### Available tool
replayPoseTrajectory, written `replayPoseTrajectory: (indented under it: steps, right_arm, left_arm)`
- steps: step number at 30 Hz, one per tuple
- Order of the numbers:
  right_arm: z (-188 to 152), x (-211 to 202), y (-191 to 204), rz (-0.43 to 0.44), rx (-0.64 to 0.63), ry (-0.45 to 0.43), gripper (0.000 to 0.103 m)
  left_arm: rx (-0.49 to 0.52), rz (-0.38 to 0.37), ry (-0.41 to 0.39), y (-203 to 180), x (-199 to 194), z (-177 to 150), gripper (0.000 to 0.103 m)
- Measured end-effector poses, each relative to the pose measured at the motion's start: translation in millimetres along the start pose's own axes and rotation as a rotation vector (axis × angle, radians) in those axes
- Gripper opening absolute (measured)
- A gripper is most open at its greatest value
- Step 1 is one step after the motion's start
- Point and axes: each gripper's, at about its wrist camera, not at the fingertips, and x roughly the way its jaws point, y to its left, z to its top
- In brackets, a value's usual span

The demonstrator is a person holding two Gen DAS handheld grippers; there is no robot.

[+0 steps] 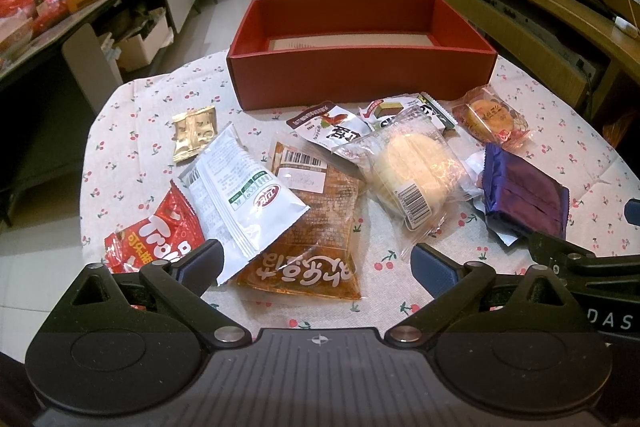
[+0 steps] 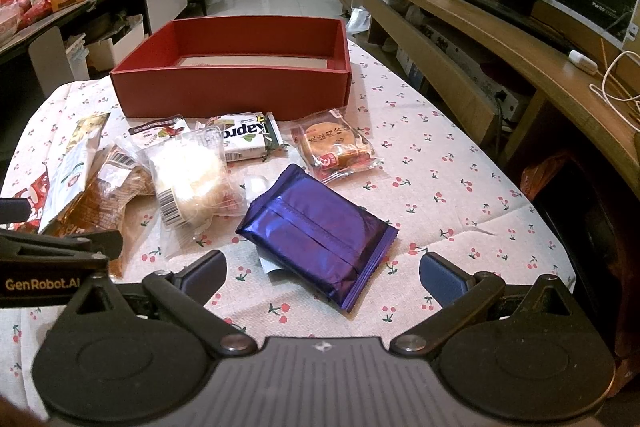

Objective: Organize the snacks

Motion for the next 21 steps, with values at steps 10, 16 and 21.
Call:
replayPoseTrajectory:
  steps: [10,16,21]
  right_arm:
    - [-0.4,0.8,1.3,-0.004,-0.006,0.002,0.103]
    - [-0.2,1.4,1.4,-0.004,-0.007,0.002,0.103]
    - [-0.3,1.5,1.6,-0.002,-0.007,0.003,0.103]
  left_arm:
    - [0.004,0.003,0.000,-0.5,0.1,-0.4,0.101]
    - [0.004,0.003,0.000,0.0,0.5,-0.5,0.101]
    - [0.004,0.002,0.000,-0.3,0.4,-0.4,0.101]
